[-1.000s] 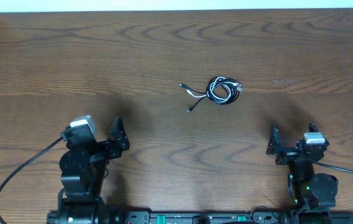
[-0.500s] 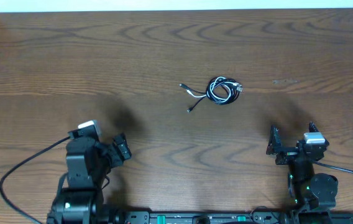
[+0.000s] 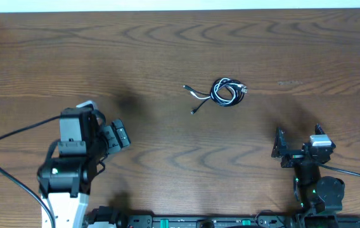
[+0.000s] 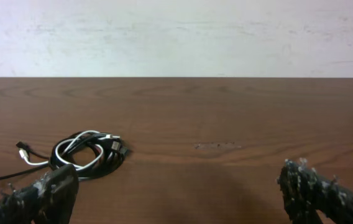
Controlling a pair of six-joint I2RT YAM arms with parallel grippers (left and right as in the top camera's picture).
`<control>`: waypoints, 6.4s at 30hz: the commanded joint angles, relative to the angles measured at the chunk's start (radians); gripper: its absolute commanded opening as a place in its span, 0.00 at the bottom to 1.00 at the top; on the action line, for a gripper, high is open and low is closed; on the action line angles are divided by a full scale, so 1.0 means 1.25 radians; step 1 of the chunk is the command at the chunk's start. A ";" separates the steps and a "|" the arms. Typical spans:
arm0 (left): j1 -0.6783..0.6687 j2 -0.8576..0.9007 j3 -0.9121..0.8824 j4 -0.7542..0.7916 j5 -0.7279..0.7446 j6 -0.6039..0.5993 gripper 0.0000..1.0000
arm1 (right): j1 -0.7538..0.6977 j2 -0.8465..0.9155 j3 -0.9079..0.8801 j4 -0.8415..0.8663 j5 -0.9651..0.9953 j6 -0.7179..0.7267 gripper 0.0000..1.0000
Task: Untangle cables
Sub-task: 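Raise the left arm and move it toward the cable bundle, then lower the left gripper onto the black-white cable bundle and grasp it, then move the right gripper to the bundle held by the left gripper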
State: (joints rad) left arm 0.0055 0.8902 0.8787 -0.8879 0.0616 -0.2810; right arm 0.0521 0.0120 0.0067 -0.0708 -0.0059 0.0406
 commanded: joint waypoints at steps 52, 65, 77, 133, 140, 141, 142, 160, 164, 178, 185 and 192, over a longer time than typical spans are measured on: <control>0.004 0.083 0.206 -0.066 -0.059 0.023 0.98 | 0.006 0.996 0.959 -0.813 0.060 0.044 0.99; -0.015 0.135 0.217 0.081 0.059 -0.007 0.98 | 0.006 0.999 0.962 -0.764 0.016 0.042 0.99; -0.181 0.439 0.399 0.082 0.047 0.014 0.93 | 0.006 0.999 0.962 -0.755 0.010 0.042 0.99; -0.511 0.970 0.399 0.450 0.048 -0.121 0.34 | 0.006 0.999 0.962 -0.785 0.011 0.045 0.99; -0.497 0.898 0.399 0.341 0.049 -0.039 0.21 | 0.006 0.999 0.962 -0.783 -0.005 0.045 0.99; -0.497 0.881 0.399 0.324 0.049 -0.026 0.20 | 0.006 0.999 0.962 -0.781 -0.021 0.045 0.99; -0.498 0.863 0.399 0.306 0.049 -0.011 0.20 | 0.006 1.000 0.962 -0.779 -0.046 0.046 0.99; -0.499 0.801 0.355 0.157 0.121 0.009 0.09 | 0.082 1.057 0.800 -0.573 -0.333 -0.049 0.99; -0.499 0.801 0.354 0.157 0.121 0.009 0.09 | 0.117 1.100 0.731 -0.445 -0.333 -0.060 0.94; -0.499 0.800 0.354 0.151 0.133 0.015 0.08 | 0.199 1.321 0.632 -0.074 -0.333 -0.057 0.64; -0.499 0.800 0.354 0.151 0.133 0.015 0.08 | 0.230 1.393 0.632 -0.033 -0.390 -0.058 0.63; -0.499 0.800 0.354 0.151 0.133 0.015 0.08 | 0.246 1.398 0.632 -0.033 -0.419 -0.058 0.47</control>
State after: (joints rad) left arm -0.6209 1.8851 1.3296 -0.6964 0.2123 -0.2798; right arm 0.3523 1.7565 0.8062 -0.1135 -0.4915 -0.0296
